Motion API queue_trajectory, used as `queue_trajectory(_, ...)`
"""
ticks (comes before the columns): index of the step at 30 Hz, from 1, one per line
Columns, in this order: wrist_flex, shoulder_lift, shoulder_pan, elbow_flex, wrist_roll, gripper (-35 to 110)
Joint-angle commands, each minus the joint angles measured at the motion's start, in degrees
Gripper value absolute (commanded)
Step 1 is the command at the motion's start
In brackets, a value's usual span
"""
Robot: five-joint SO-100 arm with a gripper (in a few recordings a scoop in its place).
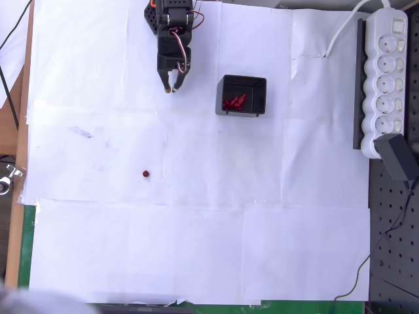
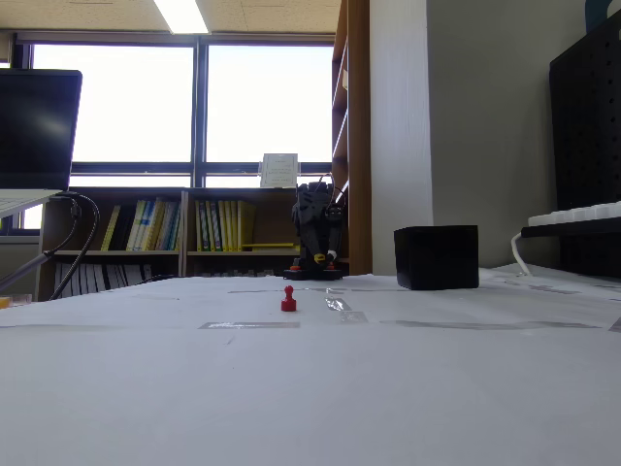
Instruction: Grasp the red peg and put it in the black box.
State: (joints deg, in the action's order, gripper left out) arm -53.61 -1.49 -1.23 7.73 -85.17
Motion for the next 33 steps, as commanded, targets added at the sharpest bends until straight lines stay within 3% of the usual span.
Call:
queue_trajectory(1, 0.26, -8.61, -0.26, 13.71, -0.09, 0)
queue_trajectory(11, -3.25, -25.31, 2.2, 35.51, -2.29, 0)
queue_trajectory(20, 5.19, -41.48, 9.49, 44.12, -7.29, 0)
queue_trajectory(28, 28.56, -53.09, 11.6, 42.36, -7.56, 0)
queue_trajectory(33, 62.31, -59.5, 11.34, 31.82, -7.65, 0)
